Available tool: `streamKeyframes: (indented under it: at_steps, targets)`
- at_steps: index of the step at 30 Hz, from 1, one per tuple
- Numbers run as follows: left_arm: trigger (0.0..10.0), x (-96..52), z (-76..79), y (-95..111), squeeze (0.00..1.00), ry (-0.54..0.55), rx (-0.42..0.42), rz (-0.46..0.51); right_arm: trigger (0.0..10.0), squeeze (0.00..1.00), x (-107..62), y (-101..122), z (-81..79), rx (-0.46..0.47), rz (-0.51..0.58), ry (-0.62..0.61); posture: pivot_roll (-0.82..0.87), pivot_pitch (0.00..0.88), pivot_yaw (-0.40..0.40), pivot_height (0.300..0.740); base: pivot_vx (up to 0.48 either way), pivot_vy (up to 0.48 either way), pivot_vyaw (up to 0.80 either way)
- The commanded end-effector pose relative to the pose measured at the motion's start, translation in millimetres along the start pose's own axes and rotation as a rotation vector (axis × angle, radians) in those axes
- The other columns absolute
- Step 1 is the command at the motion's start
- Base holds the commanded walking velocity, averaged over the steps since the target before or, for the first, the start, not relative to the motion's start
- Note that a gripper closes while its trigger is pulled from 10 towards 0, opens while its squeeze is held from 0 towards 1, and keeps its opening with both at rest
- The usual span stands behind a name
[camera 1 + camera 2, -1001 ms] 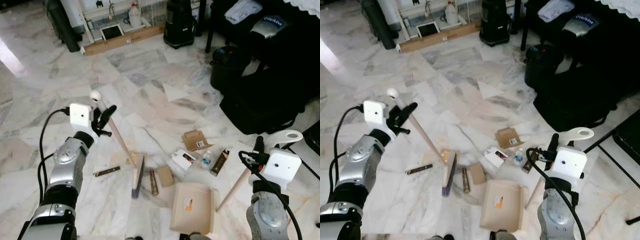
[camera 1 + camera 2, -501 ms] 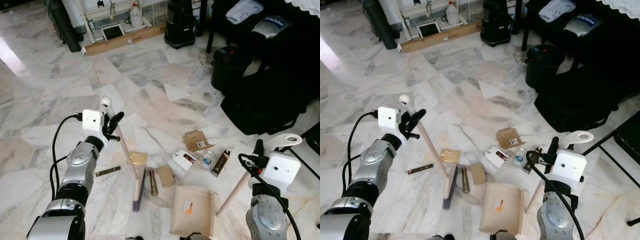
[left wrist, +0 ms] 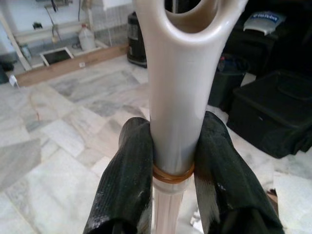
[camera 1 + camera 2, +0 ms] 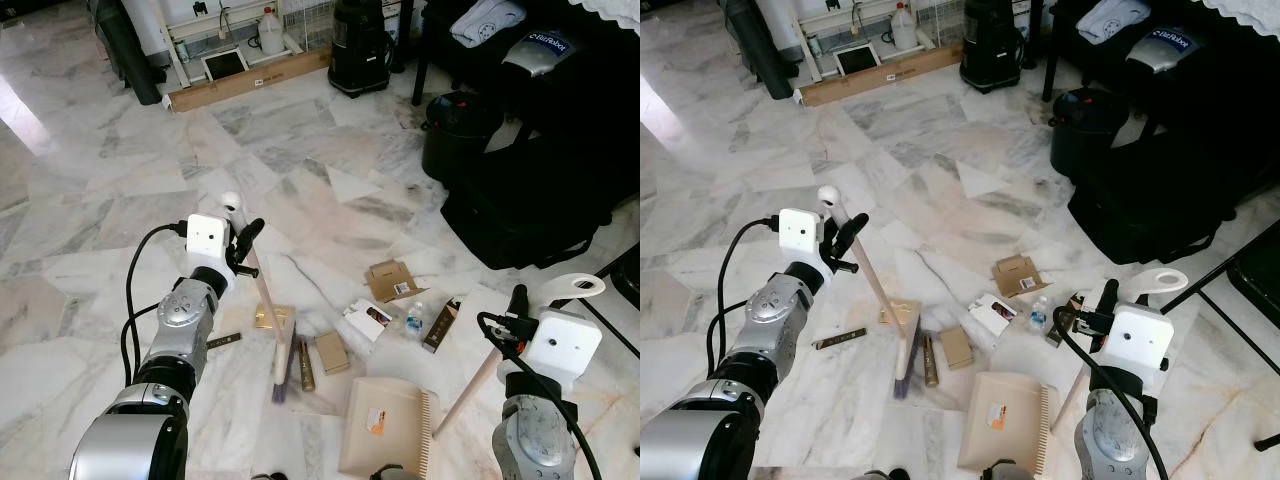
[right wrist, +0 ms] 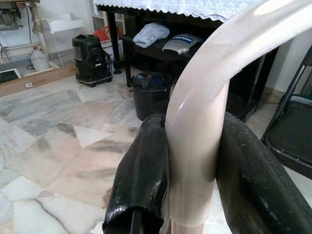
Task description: Sweep floor
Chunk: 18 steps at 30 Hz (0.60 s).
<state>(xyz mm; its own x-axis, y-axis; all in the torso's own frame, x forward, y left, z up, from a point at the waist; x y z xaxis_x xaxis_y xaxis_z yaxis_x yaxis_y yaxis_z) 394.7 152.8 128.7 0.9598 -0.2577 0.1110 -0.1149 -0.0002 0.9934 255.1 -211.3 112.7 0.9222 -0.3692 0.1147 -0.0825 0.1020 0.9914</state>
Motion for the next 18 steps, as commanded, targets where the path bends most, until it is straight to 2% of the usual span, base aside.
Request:
streamKeyframes:
  at_steps: [1,11,18]
  targets:
    - [10.0,2.1,-2.6,5.4,0.00,-0.002,0.021,0.017,10.0,0.00,-1.4,10.6,0.7,0.011,0.043,-0.006,-0.12,0.158,0.100,0.740,0.000,0.000,0.00]
    - [10.0,-0.2,-5.0,0.1,0.00,-0.010,0.019,-0.005,10.0,0.00,-2.4,10.1,0.0,0.012,0.039,-0.003,-0.12,0.163,0.099,0.740,0.000,0.000,0.00]
    - [10.0,2.1,-9.8,7.3,0.00,0.026,0.033,0.027,10.0,0.00,-3.1,10.0,0.0,0.013,0.039,-0.005,-0.12,0.166,0.102,0.740,0.000,0.000,0.00]
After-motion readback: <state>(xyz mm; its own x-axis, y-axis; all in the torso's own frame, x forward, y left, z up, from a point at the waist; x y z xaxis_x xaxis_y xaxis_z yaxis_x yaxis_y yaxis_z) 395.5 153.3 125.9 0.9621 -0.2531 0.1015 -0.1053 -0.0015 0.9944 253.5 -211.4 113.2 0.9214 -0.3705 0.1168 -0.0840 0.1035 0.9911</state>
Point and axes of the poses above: a point about 5 cm out from each wrist's last joint towards the gripper, its own x axis pointing out of the wrist towards the gripper, its own y axis along the axis of the wrist's last joint, z = x × y, the point moved 3 cm from there along x, pointing out of the wrist towards the gripper
